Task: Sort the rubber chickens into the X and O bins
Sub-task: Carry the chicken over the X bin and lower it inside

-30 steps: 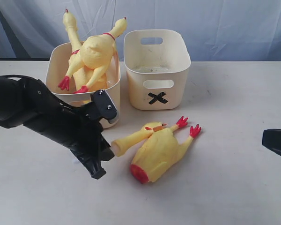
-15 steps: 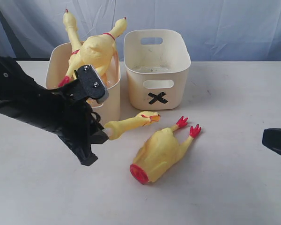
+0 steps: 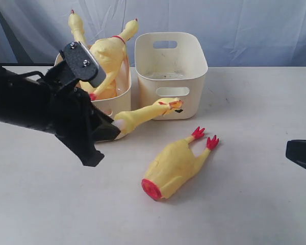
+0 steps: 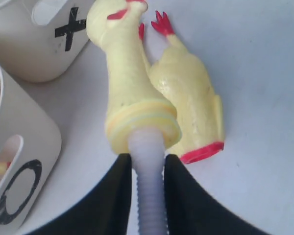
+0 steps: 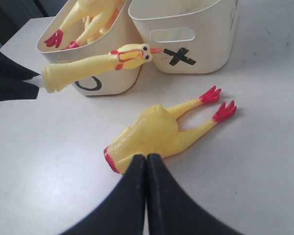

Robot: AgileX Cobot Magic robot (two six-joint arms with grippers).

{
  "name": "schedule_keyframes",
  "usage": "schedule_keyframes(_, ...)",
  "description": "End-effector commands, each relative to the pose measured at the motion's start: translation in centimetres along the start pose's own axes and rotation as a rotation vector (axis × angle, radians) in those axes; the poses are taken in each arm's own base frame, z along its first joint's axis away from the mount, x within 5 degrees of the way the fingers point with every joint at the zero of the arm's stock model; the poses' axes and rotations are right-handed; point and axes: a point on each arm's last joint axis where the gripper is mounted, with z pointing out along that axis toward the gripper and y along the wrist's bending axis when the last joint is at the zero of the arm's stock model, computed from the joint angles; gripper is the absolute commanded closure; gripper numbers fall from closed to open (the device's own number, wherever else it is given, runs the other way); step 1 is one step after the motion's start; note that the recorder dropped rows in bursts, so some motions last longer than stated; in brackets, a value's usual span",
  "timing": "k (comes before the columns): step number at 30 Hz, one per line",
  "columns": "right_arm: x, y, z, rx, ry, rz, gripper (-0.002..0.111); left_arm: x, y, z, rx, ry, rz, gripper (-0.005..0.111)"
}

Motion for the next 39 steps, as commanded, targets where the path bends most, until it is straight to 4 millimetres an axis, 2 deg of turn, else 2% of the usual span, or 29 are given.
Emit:
schedule_keyframes(1, -0.3, 0.1, 0.0, 0.000, -0.012, -0.006, 0.109, -1.5, -0.2, -0.9, -0.002, -0.101, -0.085, 0.107)
schedule_keyframes(9, -0.2, 0.1, 0.0, -0.003, -0.008, -0.004, 0.109, -4.6, 1.4, -1.8, -0.093, -0.286, -0.228, 0.107)
schedule_keyframes(13, -0.3, 0.1, 0.0, -0.008, -0.011, 0.003, 0.109, -5.8, 2.7, -1.0, -0.145, -0.329, -0.281, 0.107)
schedule_keyframes(19, -0.3, 0.2, 0.0, -0.011, -0.012, 0.006, 0.109, -6.8, 4.9, 2.2, -0.186, -0.322, -0.343, 0.107)
schedule_keyframes(30, -0.3, 0.2, 0.0, -0.011, -0.012, 0.006, 0.109, -9.8, 8.1, 6.6, -0.201, -0.352, -0.381, 0.107)
schedule_keyframes(39, -0.3, 0.2, 0.0, -0.011, -0.012, 0.006, 0.109, -11.2, 10.2, 10.3, -0.214, -0.363, -0.389, 0.107)
